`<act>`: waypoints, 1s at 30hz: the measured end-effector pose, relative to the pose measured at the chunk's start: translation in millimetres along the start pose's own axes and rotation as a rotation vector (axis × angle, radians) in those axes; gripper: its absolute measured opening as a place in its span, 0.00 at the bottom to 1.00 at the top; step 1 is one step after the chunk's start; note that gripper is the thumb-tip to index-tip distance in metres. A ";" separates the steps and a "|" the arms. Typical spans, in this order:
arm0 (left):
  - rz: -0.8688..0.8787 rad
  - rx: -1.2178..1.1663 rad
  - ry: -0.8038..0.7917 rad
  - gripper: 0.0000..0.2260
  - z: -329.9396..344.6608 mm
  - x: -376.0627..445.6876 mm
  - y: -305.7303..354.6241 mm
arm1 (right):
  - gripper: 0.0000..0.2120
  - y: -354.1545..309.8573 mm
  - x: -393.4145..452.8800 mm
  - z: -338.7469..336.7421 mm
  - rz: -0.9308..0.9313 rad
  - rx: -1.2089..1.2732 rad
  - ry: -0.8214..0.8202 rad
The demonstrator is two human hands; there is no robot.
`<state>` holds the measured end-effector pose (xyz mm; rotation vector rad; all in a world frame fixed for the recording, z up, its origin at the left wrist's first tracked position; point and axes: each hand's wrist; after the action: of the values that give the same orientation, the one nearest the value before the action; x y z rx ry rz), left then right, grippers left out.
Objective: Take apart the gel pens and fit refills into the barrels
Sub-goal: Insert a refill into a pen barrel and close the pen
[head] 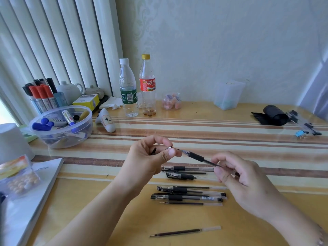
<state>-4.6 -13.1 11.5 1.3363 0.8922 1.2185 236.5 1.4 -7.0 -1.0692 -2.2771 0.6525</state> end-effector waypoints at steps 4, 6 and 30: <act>0.007 0.056 -0.018 0.10 1.7 -1.3 1.0 | 0.07 0.5 -0.4 0.1 -0.011 -0.027 0.004; 0.024 0.129 -0.023 0.09 3.8 -2.0 1.2 | 0.09 -0.2 -0.8 -0.5 -0.013 -0.053 0.017; 0.120 0.493 0.021 0.07 3.5 -3.8 -6.1 | 0.16 -3.0 2.1 -0.7 0.041 0.087 0.041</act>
<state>-1.2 -16.6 5.2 1.7895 1.1925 1.1450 234.2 1.5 -4.0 -1.0803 -2.1767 0.7322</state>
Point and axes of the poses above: each hand's wrist, its own x-axis towards the middle knuckle, its own z-axis out of the palm, y = z × x, and after that the axes turned 10 degrees about -y, right-handed
